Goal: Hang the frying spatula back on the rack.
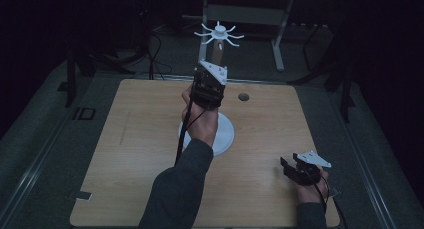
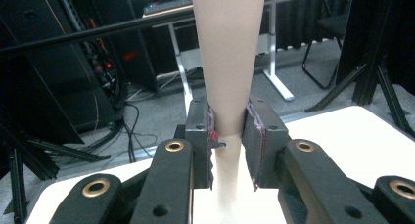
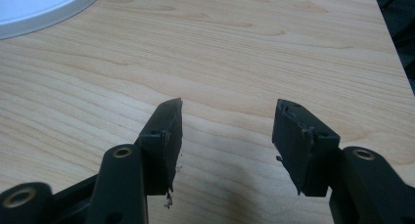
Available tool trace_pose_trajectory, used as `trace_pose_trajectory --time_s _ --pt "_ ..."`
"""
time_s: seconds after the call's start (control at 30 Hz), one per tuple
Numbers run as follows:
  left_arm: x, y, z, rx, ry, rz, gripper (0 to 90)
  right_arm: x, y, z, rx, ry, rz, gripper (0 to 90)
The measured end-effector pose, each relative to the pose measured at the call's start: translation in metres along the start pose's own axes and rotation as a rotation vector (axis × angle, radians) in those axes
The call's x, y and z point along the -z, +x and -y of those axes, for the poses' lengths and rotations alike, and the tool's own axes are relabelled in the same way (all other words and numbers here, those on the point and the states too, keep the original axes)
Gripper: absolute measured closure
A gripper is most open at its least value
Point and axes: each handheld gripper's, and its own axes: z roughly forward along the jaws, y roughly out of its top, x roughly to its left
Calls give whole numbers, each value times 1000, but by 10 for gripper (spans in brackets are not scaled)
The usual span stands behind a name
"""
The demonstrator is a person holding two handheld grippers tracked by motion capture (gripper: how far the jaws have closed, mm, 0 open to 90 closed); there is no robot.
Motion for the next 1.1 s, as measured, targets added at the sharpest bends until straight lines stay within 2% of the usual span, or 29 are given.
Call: trace_pose_trajectory --time_s 0.5,0.63,1.1 --pt "6 -1 6 -5 -32 18 724 1 0 1 2 0 5 445" --pt "10 -3 7 -18 -42 26 690 1 0 1 4 4 3 444" --pt "13 3 11 -15 -37 91 568 1 0 1 6 6 4 442"
